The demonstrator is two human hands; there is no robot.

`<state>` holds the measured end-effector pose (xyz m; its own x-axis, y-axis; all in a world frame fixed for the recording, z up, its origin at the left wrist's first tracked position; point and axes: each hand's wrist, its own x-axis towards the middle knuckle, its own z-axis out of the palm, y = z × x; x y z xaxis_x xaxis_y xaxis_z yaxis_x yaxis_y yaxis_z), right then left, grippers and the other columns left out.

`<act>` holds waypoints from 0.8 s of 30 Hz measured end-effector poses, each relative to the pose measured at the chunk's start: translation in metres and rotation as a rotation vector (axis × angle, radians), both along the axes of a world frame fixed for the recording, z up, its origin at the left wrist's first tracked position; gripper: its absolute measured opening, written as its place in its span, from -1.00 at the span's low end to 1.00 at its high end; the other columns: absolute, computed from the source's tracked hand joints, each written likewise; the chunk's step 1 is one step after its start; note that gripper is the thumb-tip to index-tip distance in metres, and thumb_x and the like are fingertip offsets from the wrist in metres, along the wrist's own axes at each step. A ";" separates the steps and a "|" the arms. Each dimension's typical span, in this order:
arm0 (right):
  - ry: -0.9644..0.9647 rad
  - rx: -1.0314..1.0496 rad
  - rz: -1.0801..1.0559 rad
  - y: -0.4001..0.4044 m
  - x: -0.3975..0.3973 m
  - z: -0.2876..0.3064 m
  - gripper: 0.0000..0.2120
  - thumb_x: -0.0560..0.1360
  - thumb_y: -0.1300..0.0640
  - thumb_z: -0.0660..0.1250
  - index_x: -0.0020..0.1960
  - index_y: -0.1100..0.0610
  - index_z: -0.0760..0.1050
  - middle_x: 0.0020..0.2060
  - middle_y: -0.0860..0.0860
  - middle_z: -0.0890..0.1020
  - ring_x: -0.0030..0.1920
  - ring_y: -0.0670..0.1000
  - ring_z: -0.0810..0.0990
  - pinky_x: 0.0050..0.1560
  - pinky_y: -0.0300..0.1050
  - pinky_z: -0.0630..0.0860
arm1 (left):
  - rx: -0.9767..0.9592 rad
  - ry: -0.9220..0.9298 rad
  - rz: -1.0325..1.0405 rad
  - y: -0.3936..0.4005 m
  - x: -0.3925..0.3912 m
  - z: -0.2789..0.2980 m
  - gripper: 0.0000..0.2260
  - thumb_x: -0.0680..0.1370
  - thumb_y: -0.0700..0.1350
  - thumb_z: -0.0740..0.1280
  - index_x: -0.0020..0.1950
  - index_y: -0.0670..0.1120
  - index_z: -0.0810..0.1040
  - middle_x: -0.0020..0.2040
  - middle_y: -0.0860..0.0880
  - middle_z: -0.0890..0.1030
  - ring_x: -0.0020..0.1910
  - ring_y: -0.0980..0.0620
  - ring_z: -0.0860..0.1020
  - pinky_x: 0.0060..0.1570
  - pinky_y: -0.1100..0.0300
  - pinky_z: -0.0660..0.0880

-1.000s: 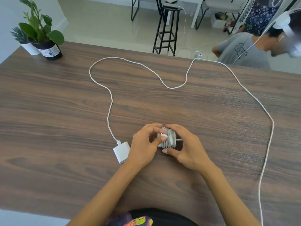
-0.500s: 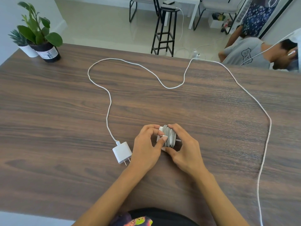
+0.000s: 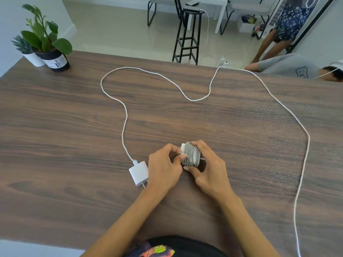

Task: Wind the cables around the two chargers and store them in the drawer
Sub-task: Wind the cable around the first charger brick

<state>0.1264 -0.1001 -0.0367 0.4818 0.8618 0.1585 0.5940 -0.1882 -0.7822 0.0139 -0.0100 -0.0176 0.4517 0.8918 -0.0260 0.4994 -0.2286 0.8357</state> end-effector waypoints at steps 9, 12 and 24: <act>0.055 -0.132 0.097 0.004 0.016 0.011 -0.33 0.28 0.24 0.54 0.33 0.02 0.39 0.27 -0.14 0.50 0.29 -0.17 0.42 0.26 -0.40 0.31 | -0.055 -0.012 -0.074 0.013 -0.001 0.000 -0.83 0.37 -0.04 0.51 -0.23 0.08 0.52 -0.30 0.27 0.58 -0.22 0.40 0.54 -0.23 0.59 0.33; 0.055 -0.219 0.176 0.005 0.028 0.017 -0.24 0.32 0.24 0.51 0.42 -0.06 0.29 0.38 -0.18 0.37 0.41 -0.21 0.26 0.41 -0.36 0.15 | -0.152 -0.055 -0.124 0.019 -0.002 -0.002 -0.72 0.39 -0.05 0.51 0.03 0.06 0.51 -0.06 0.27 0.57 -0.07 0.33 0.53 -0.11 0.57 0.36; 0.119 -0.155 -0.150 -0.025 -0.011 0.002 0.01 0.23 -0.15 0.54 0.47 -0.28 -0.03 0.47 -0.25 0.17 0.47 -0.26 0.10 0.40 -0.27 0.12 | -0.152 -0.081 -0.228 0.016 -0.011 -0.004 -0.77 0.59 -0.21 0.26 0.12 0.07 0.59 -0.03 0.30 0.61 -0.08 0.43 0.54 -0.07 0.61 0.34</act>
<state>0.1150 -0.1254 -0.0347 0.6135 0.7889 -0.0359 0.4554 -0.3906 -0.8000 0.0029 0.0064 -0.0218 0.6463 0.7555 -0.1075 0.3798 -0.1963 0.9040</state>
